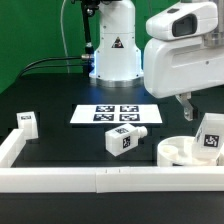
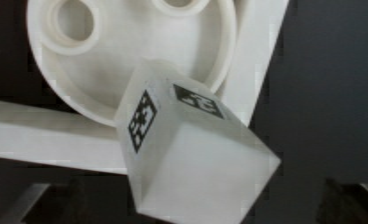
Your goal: Assemble stool
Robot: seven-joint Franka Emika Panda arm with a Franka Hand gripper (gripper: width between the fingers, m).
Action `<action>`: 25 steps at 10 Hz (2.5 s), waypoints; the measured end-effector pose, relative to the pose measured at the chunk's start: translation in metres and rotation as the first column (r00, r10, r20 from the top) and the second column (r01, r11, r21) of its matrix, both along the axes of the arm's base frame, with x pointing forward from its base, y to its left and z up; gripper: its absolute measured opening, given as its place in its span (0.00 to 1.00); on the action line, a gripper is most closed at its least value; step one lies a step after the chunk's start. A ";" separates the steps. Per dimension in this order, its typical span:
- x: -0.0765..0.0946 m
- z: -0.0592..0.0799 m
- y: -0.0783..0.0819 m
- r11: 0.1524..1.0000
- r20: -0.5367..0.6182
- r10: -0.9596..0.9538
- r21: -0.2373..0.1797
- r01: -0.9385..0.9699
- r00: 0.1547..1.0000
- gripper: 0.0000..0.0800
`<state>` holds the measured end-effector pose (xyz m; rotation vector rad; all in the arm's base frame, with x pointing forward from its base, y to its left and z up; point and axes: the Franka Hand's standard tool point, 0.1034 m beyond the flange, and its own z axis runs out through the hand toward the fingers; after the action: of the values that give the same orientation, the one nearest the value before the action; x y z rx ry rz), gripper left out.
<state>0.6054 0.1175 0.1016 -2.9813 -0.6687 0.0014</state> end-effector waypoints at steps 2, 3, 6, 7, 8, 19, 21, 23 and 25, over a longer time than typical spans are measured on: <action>-0.001 -0.004 0.001 0.960 0.007 0.280 -0.017 -0.280 0.960 0.81; -0.002 -0.008 -0.001 0.939 0.005 0.343 -0.017 -0.343 0.939 0.81; -0.006 -0.023 -0.005 0.866 -0.007 0.500 -0.023 -0.500 0.866 0.81; -0.006 -0.025 -0.011 0.842 -0.007 0.538 -0.020 -0.538 0.843 0.81; -0.006 -0.024 -0.011 0.845 -0.008 0.534 -0.021 -0.534 0.846 0.80; -0.001 -0.024 -0.015 0.924 0.016 -0.381 -0.022 0.381 0.924 0.43; -0.002 -0.024 -0.014 0.864 0.005 -0.503 -0.020 0.503 0.864 0.43; -0.006 -0.027 -0.009 0.691 -0.025 -0.723 -0.024 0.722 0.691 0.43; -0.008 -0.029 -0.001 0.391 -0.057 -0.920 -0.040 0.920 0.389 0.43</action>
Offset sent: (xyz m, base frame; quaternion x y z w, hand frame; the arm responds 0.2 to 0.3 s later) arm 0.0025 0.0114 -0.0171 -0.0072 -0.0061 -0.1644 0.9864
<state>0.5972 0.1169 0.0728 -2.8534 1.0925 0.0328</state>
